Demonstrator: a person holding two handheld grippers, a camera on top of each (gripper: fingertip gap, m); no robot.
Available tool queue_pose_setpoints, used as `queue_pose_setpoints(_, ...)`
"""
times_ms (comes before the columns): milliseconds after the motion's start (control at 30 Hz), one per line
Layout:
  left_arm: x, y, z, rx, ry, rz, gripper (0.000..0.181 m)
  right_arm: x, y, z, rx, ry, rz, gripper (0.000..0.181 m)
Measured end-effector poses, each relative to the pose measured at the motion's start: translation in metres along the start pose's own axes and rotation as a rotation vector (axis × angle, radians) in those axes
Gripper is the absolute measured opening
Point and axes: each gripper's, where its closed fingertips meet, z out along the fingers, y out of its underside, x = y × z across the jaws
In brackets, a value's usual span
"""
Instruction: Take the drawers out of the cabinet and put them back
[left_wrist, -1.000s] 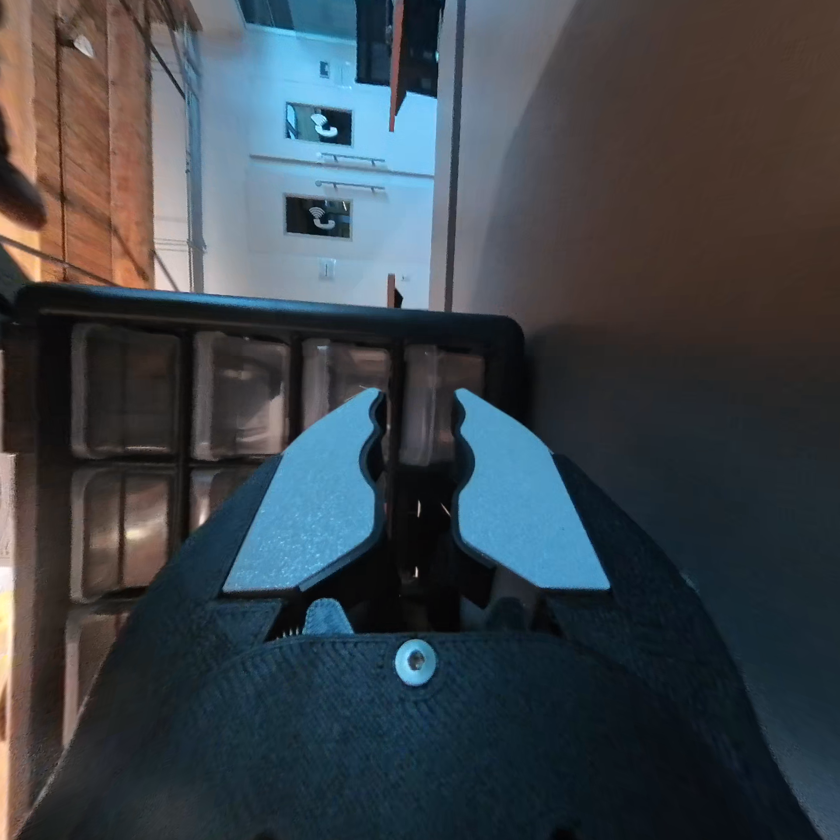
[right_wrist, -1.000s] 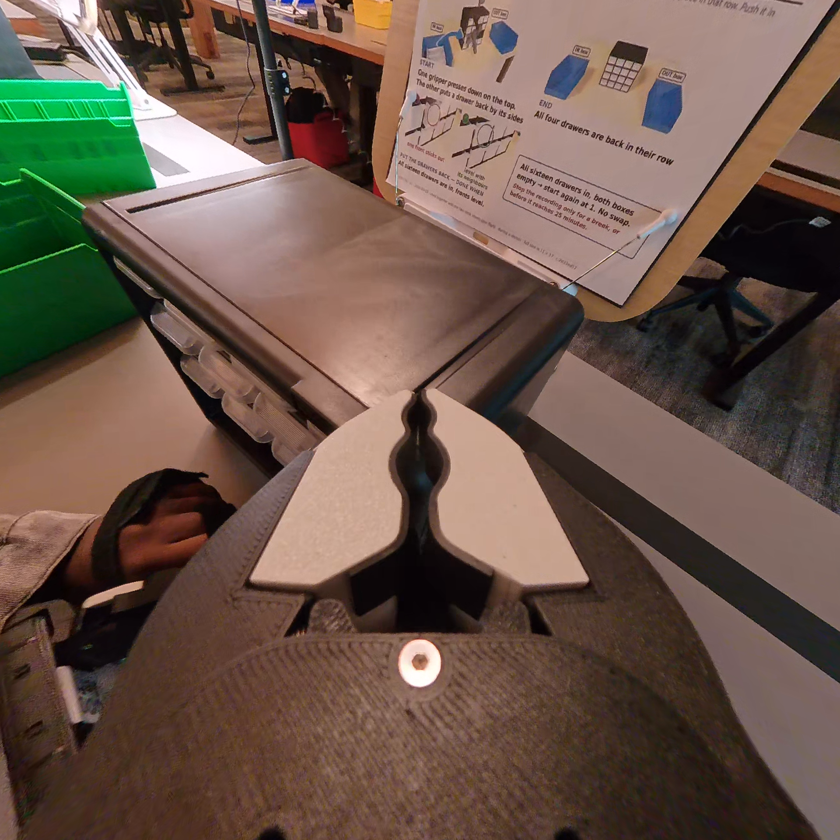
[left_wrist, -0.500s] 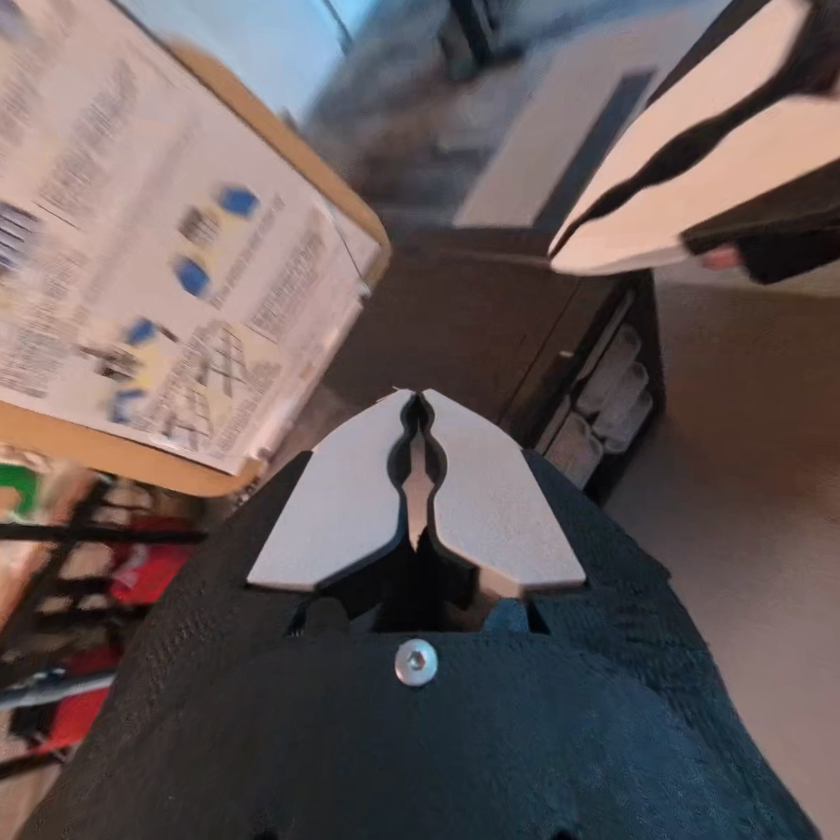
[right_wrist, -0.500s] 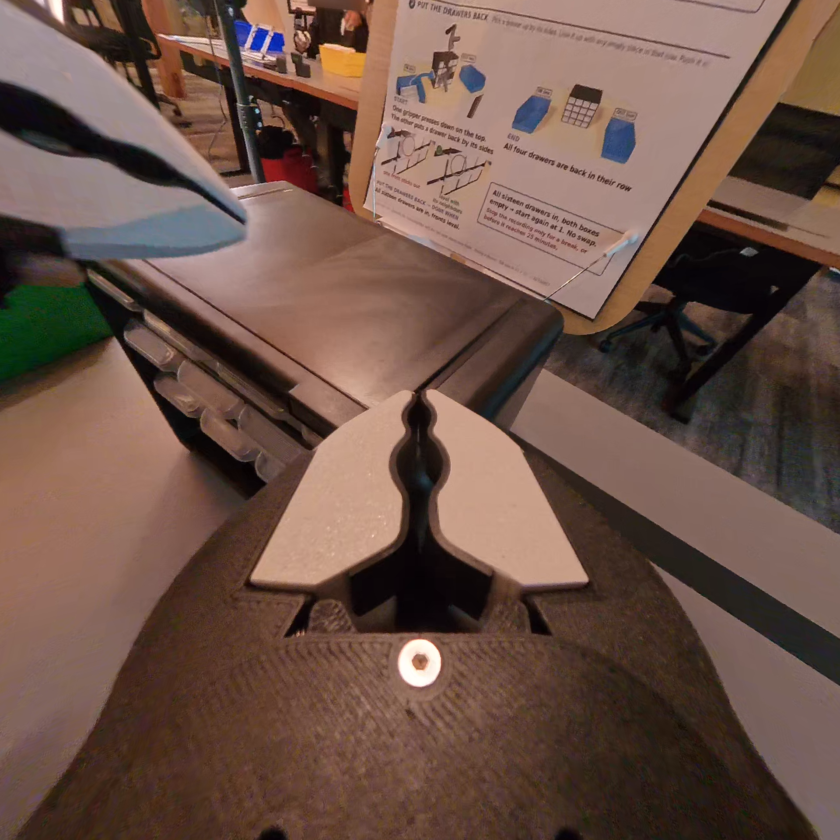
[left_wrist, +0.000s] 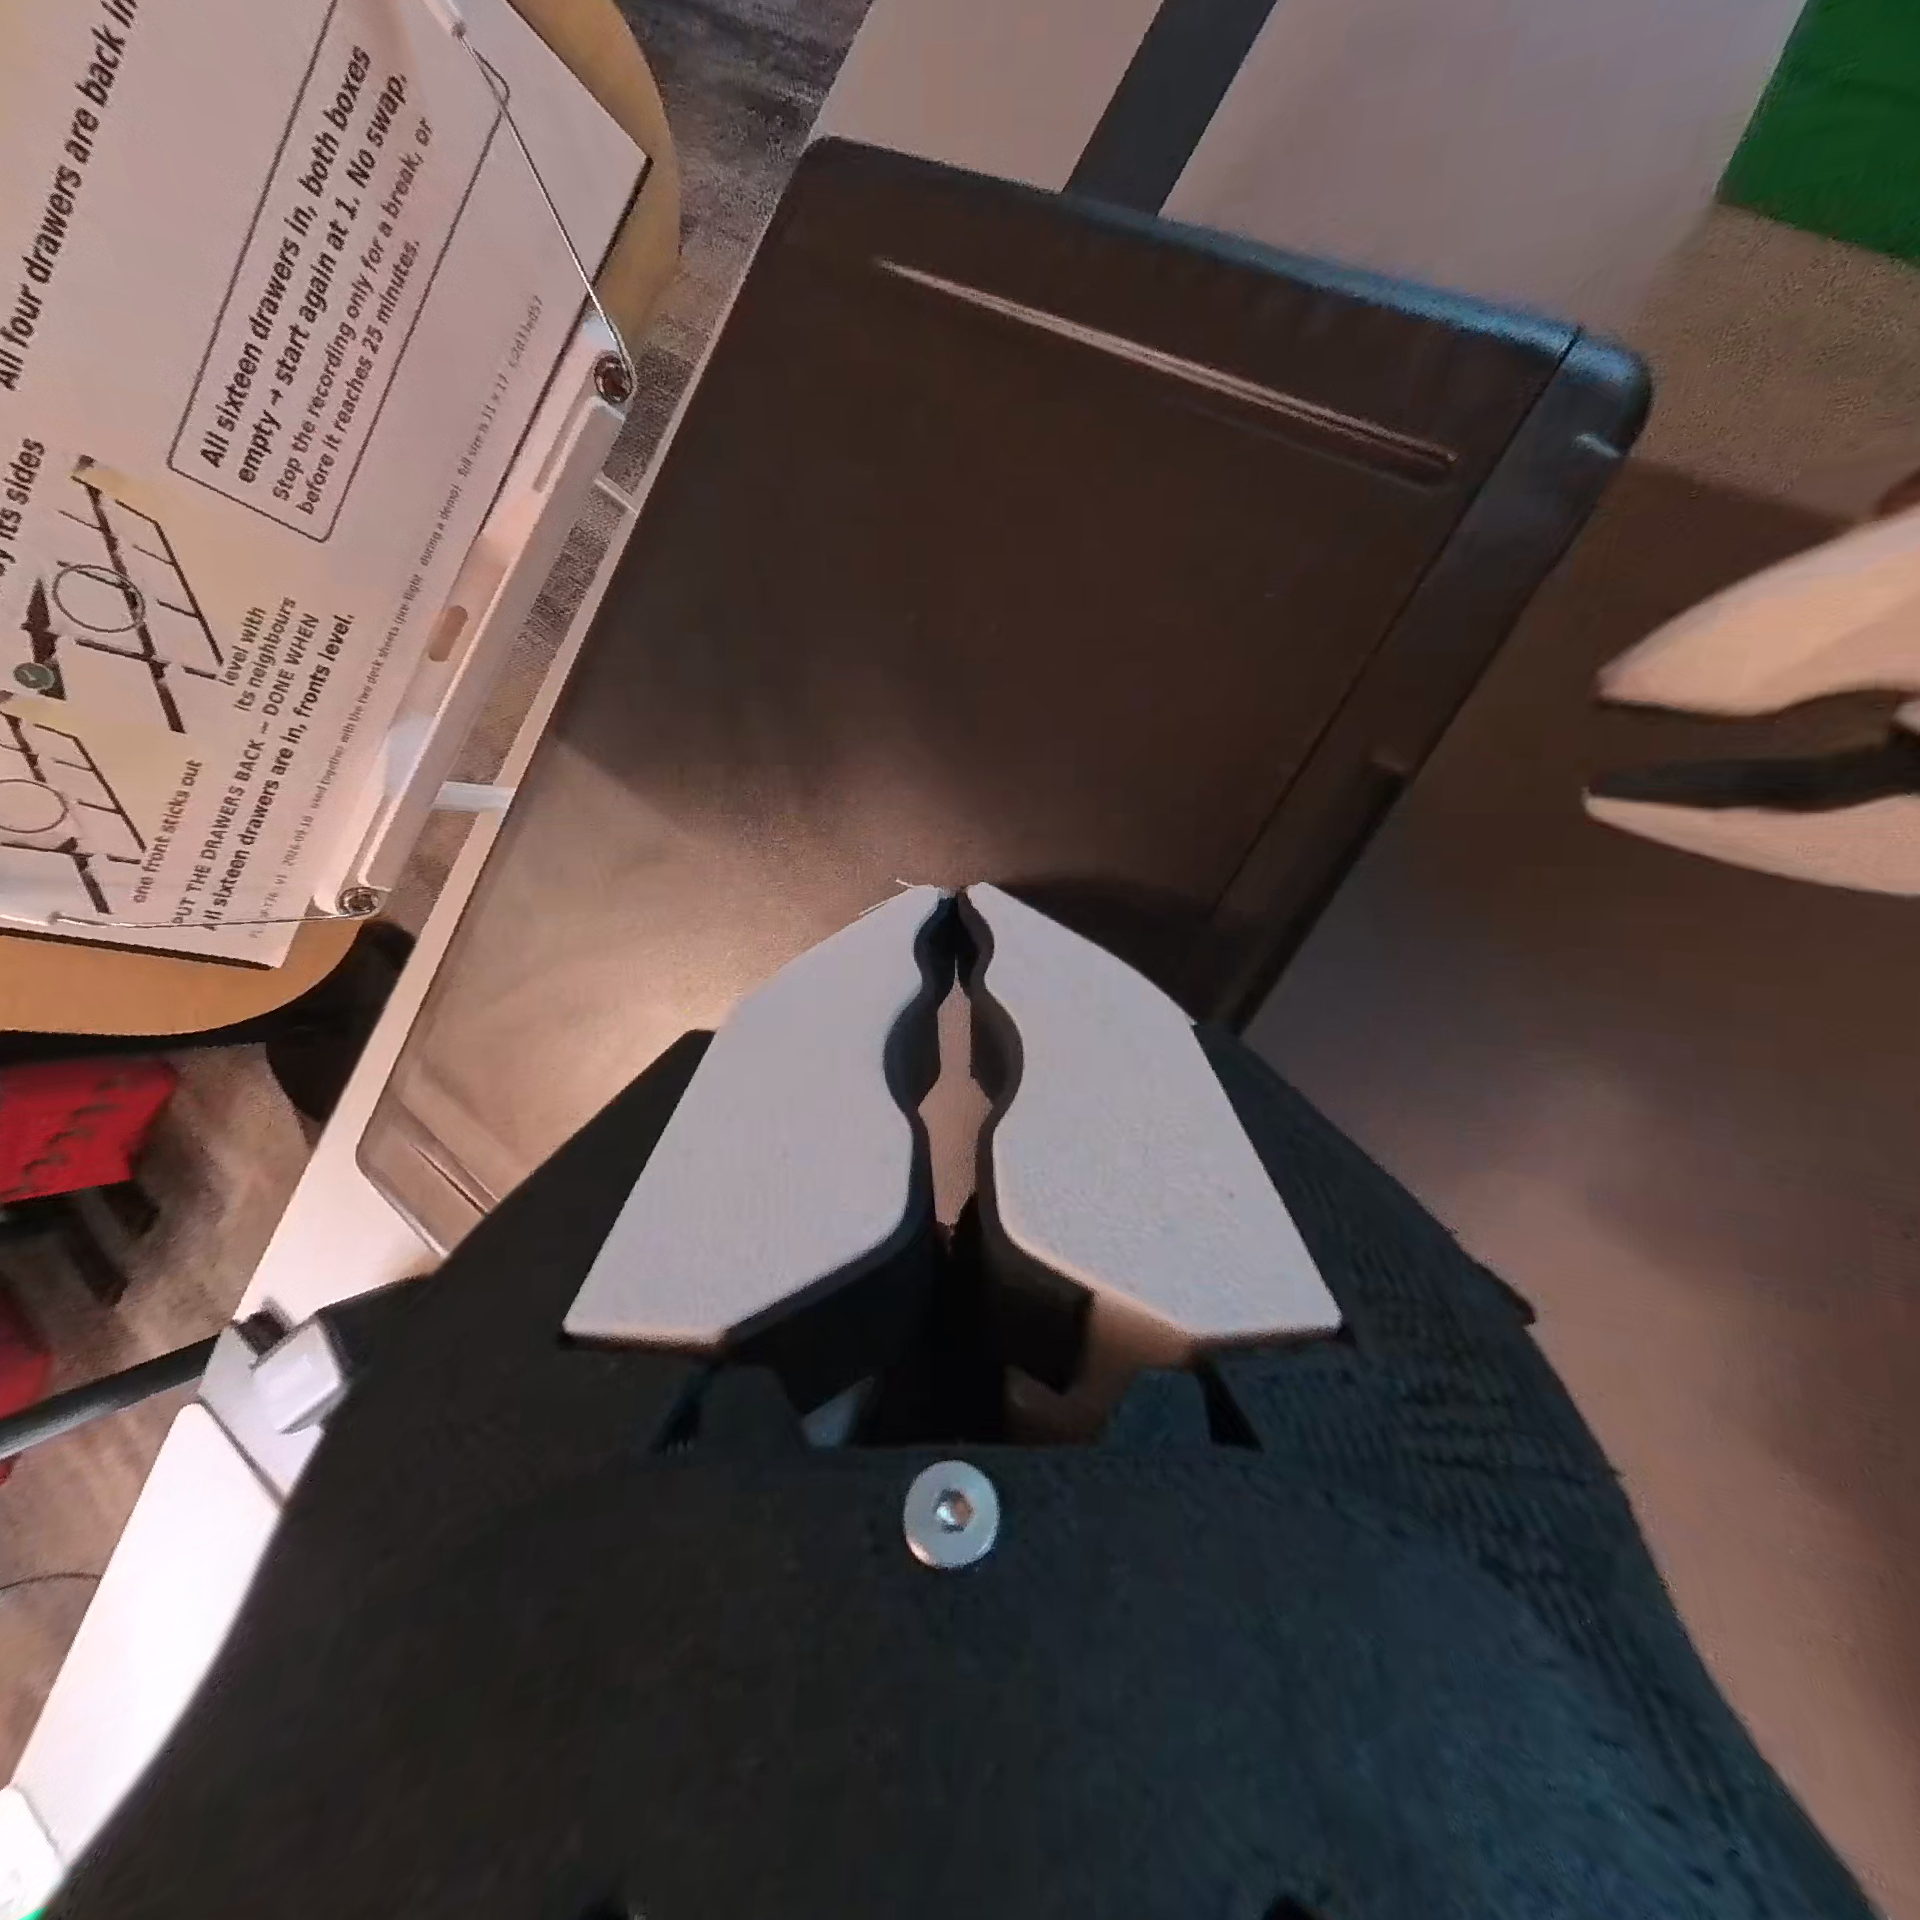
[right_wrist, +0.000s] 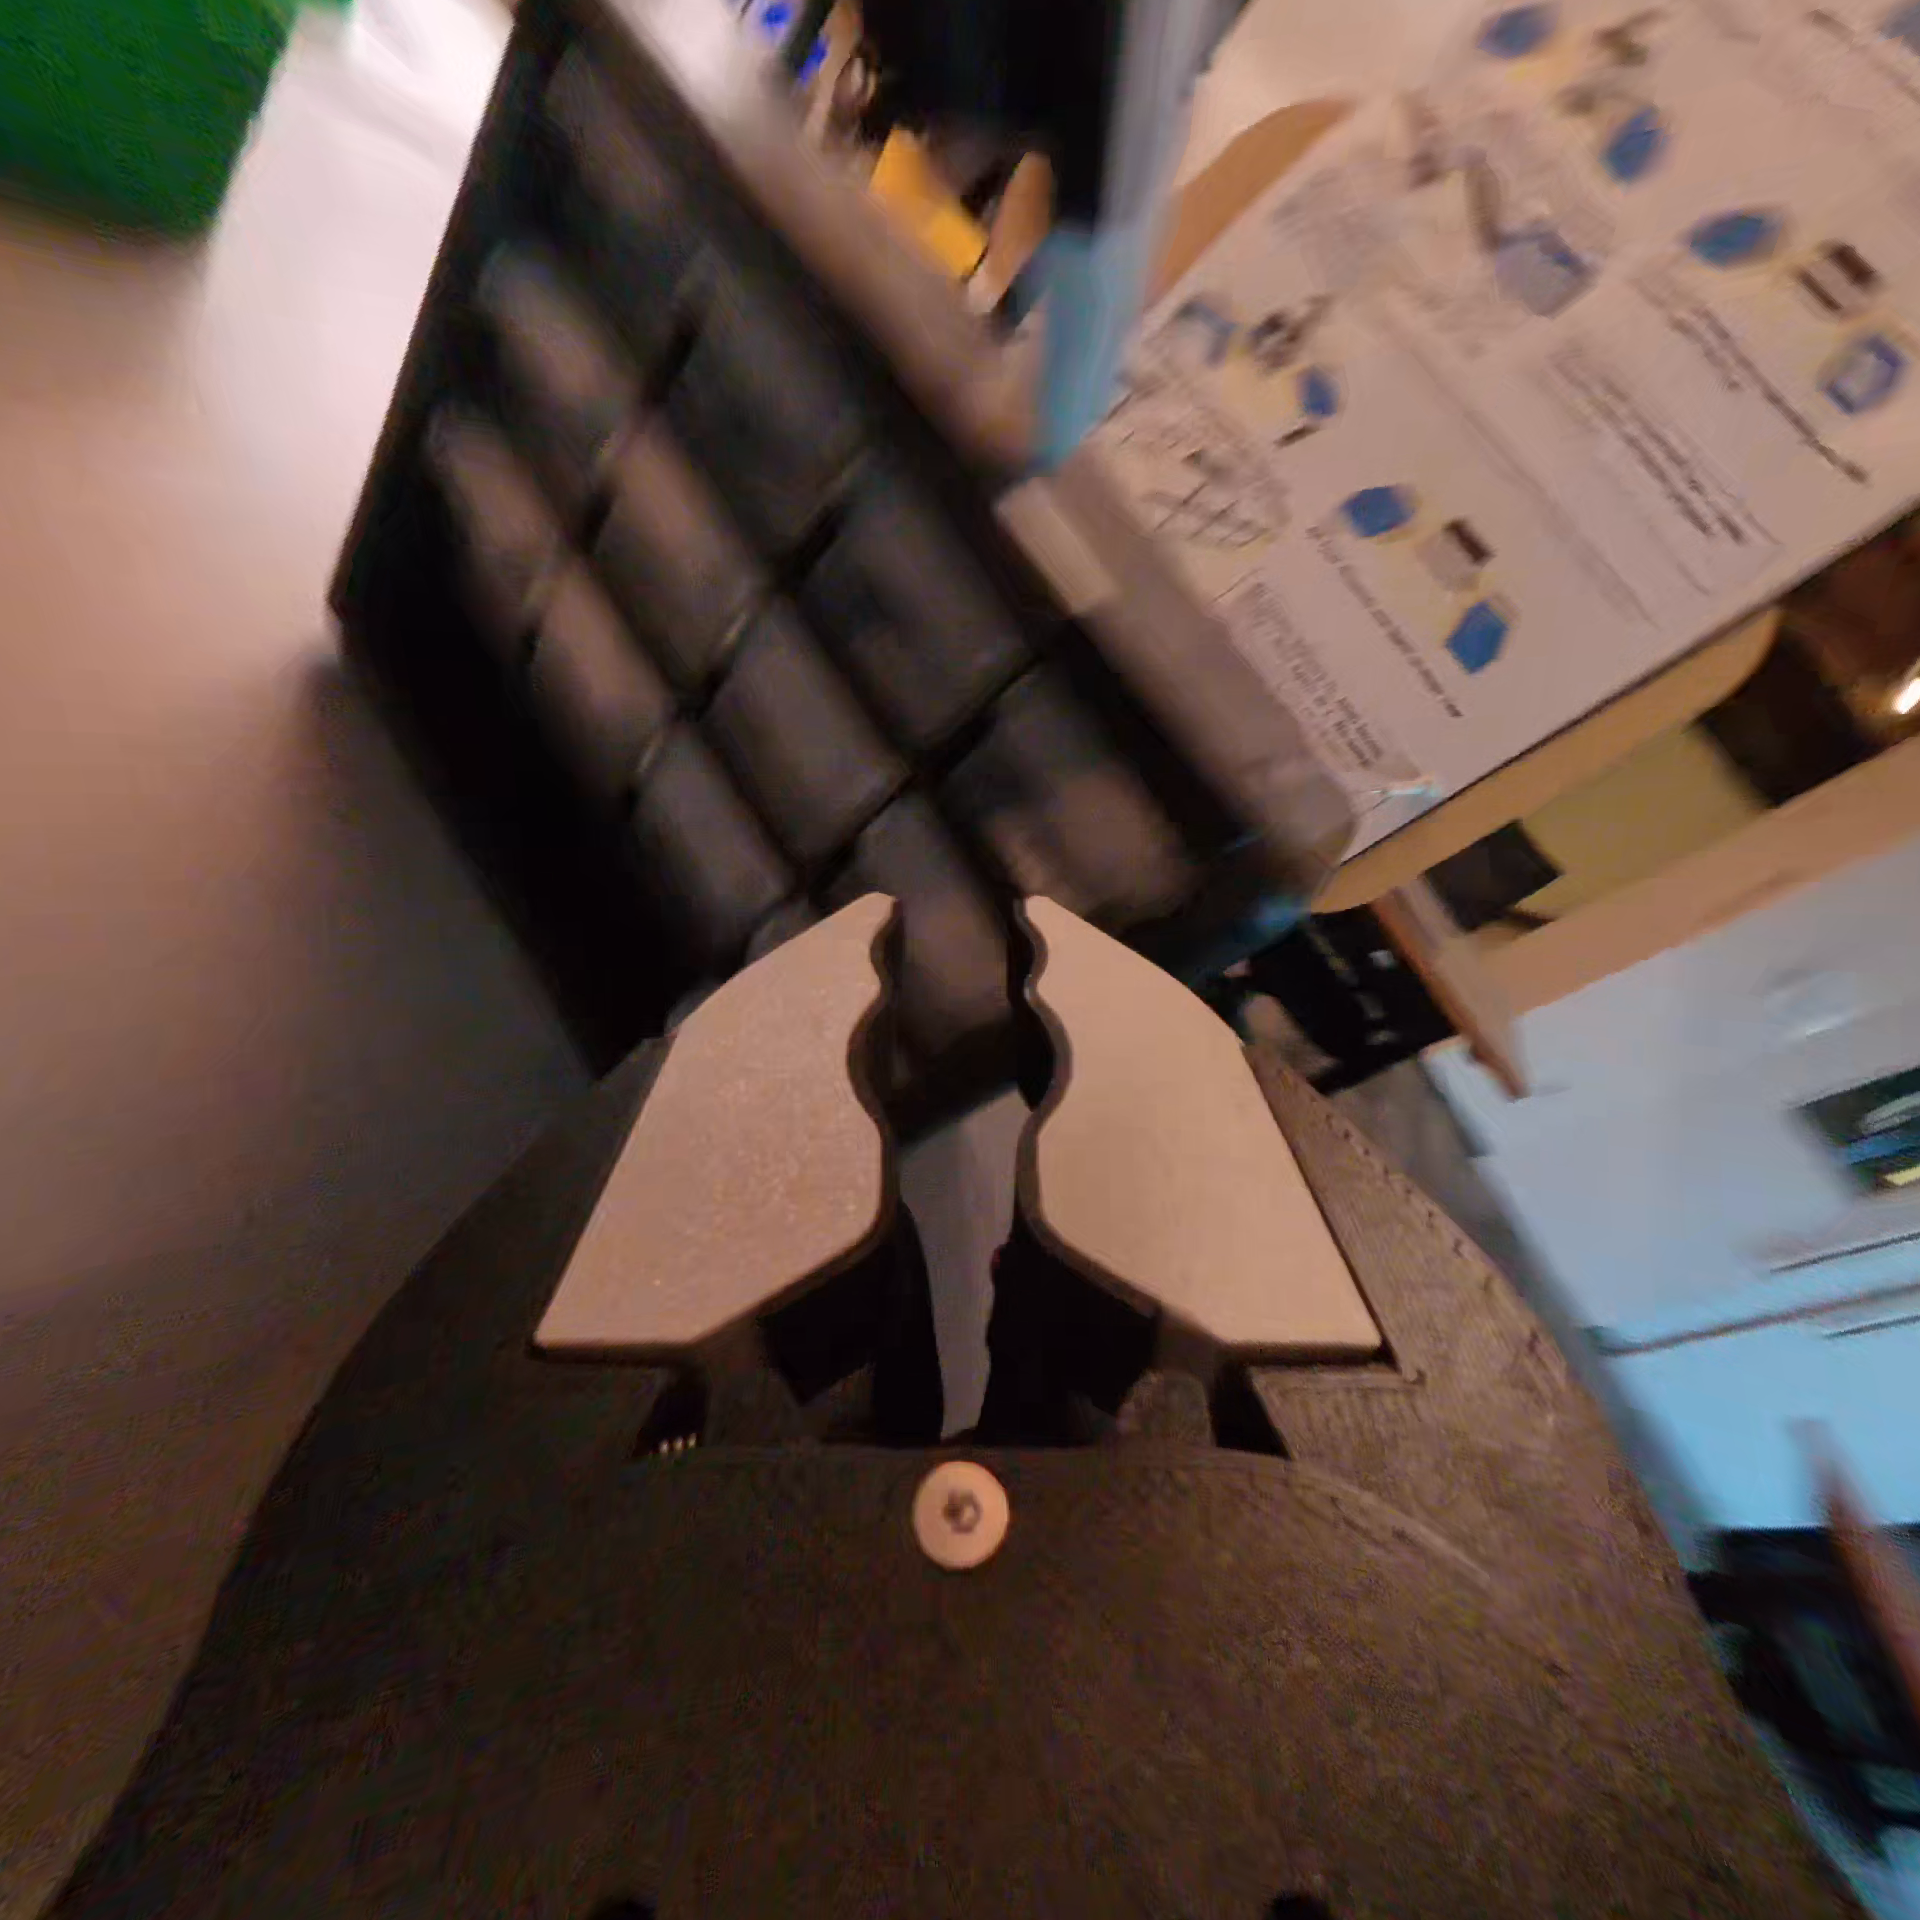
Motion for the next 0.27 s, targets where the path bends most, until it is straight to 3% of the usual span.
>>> queue_pose_setpoints(33, 0.0, 0.0, 0.0, -0.004, -0.006, 0.003, 0.001, -0.017, 0.018, 0.0, -0.048, 0.002, -0.121, 0.02)
queue_pose_setpoints(167, 0.0, 0.0, 0.0, -0.018, -0.011, -0.006, 0.0, -0.055, 0.078, 0.014, -0.203, 0.096, -0.637, 0.022)
queue_pose_setpoints(267, 0.0, 0.0, 0.0, -0.034, -0.02, 0.001, 0.0, -0.067, 0.088, 0.032, -0.211, 0.138, -0.734, 0.024)
